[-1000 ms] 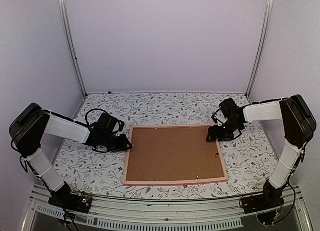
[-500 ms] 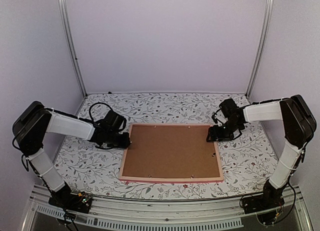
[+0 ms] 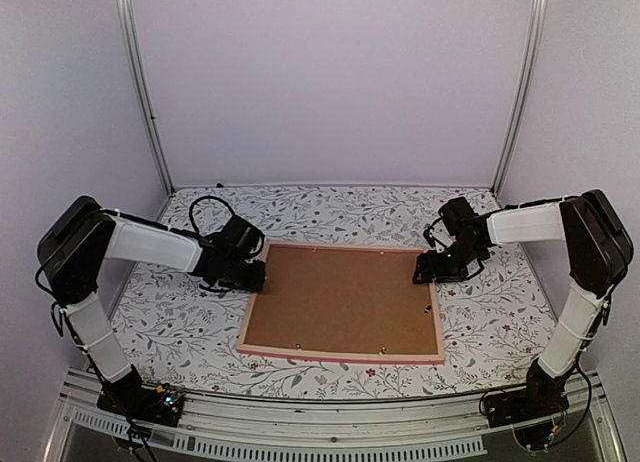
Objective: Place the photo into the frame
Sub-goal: Press the fastener onto the backboard.
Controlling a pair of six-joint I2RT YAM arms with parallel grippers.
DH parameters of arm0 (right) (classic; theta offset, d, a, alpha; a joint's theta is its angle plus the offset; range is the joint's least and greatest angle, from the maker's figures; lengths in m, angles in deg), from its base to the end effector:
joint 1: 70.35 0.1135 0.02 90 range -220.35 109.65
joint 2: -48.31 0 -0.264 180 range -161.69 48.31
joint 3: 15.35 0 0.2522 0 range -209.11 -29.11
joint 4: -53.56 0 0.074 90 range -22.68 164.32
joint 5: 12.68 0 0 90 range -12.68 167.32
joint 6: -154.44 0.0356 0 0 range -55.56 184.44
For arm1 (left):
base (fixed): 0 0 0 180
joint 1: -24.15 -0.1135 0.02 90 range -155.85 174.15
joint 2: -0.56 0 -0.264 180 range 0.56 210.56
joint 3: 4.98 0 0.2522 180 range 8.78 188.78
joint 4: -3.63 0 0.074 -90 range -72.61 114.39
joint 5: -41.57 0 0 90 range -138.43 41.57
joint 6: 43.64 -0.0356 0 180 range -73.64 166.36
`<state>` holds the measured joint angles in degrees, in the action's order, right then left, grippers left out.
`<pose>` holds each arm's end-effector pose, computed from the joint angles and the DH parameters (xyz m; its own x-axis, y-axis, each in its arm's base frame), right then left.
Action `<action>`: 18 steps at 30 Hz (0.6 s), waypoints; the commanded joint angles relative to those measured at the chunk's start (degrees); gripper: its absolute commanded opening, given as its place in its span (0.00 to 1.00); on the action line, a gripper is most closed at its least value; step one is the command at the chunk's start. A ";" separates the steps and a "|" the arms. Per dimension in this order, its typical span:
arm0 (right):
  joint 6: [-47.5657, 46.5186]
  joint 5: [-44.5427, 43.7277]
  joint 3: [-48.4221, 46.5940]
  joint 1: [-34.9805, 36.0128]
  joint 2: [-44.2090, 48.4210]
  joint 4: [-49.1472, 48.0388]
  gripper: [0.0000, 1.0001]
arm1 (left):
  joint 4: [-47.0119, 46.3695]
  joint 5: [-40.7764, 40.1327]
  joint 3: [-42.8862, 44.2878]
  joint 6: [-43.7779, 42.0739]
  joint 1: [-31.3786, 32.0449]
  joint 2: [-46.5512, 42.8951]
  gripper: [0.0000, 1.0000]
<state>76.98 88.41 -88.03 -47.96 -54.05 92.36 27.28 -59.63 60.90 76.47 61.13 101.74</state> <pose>0.3077 0.1342 0.1452 -0.9350 -0.1547 -0.3192 -0.2418 0.9364 0.2543 0.2703 -0.1949 0.1334 -0.8479 0.0225 -0.5297 0.0979 0.9886 -0.1148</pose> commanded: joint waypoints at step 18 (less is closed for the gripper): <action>-0.58 0.53 2.75 0.18 -0.38 1.49 0.75 | 2.52 9.29 1.41 -5.45 -3.92 -0.45 0.54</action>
<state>76.50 88.56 -87.26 -47.96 -53.68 90.87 29.77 -51.79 60.33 73.65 58.50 98.90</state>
